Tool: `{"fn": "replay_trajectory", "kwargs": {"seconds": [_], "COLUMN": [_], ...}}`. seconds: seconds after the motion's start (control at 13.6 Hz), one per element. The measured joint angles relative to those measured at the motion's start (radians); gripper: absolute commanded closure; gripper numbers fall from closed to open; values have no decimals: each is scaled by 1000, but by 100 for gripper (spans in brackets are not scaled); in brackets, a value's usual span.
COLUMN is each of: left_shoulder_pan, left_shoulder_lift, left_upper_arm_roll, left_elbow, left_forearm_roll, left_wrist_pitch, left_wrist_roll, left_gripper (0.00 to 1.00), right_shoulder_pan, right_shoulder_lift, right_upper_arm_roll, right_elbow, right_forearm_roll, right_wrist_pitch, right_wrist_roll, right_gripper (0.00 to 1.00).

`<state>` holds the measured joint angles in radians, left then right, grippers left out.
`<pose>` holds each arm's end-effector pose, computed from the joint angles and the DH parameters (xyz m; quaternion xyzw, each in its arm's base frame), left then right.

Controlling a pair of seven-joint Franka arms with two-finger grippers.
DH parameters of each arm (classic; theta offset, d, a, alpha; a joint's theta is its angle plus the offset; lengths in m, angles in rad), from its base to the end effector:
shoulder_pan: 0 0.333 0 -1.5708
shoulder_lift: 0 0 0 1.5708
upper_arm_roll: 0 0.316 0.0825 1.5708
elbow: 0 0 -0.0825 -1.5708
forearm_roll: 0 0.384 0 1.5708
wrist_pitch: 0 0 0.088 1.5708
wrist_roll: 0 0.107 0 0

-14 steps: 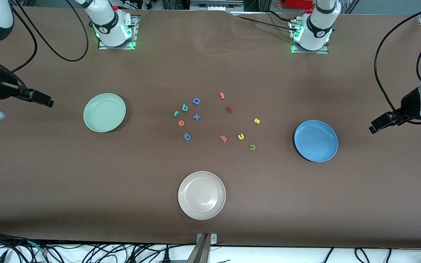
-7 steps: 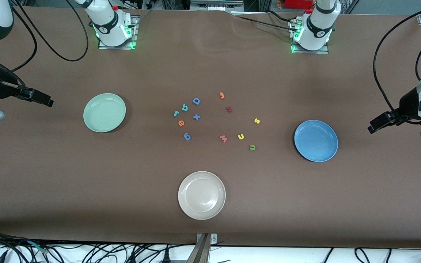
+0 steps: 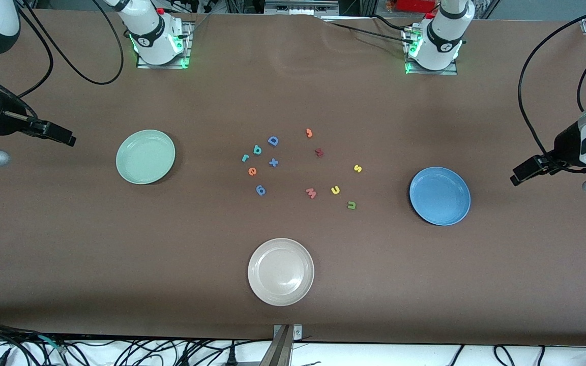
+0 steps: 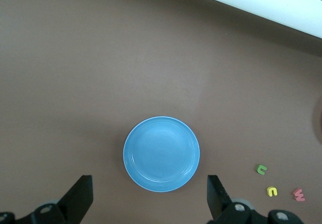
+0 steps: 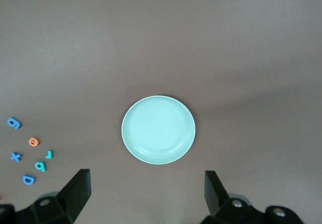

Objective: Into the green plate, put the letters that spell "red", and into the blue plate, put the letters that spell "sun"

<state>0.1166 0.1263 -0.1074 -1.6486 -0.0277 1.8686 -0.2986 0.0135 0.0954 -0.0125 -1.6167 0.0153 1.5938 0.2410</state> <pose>0.6118 0.0068 0.5412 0.9862 0.1572 0.0438 0.0267 0.5788 0.0025 0.5507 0.9910 -0.1201 -0.0595 0.0002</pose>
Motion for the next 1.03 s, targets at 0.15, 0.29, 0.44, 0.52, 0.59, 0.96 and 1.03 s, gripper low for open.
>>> {"fn": "replay_trajectory", "kwargs": {"seconds": [0.15,0.29,0.44,0.52,0.59,0.96,1.03], "left_shoulder_pan": [0,0,0,0,0,0,0], "left_shoulder_lift": [0,0,0,0,0,0,0], "left_upper_arm_roll": [0,0,0,0,0,0,0], "left_elbow": [0,0,0,0,0,0,1], "left_forearm_roll": [0,0,0,0,0,0,0], "left_wrist_pitch": [0,0,0,0,0,0,0], "left_wrist_roll": [0,0,0,0,0,0,0], "left_gripper": [0,0,0,0,0,0,0], "right_shoulder_pan": [0,0,1,1,1,3,3], "right_shoulder_lift": [0,0,0,1,2,23,27], "right_upper_arm_roll": [0,4,19,30,42,139,161], "right_elbow": [-7,-13,-25,-31,-34,-71,-87], "right_forearm_roll": [0,0,0,0,0,2,4], "right_wrist_pitch": [3,3,3,4,5,51,69], "right_wrist_roll": [0,0,5,22,44,210,251], "right_gripper": [0,0,0,0,0,0,0]}}
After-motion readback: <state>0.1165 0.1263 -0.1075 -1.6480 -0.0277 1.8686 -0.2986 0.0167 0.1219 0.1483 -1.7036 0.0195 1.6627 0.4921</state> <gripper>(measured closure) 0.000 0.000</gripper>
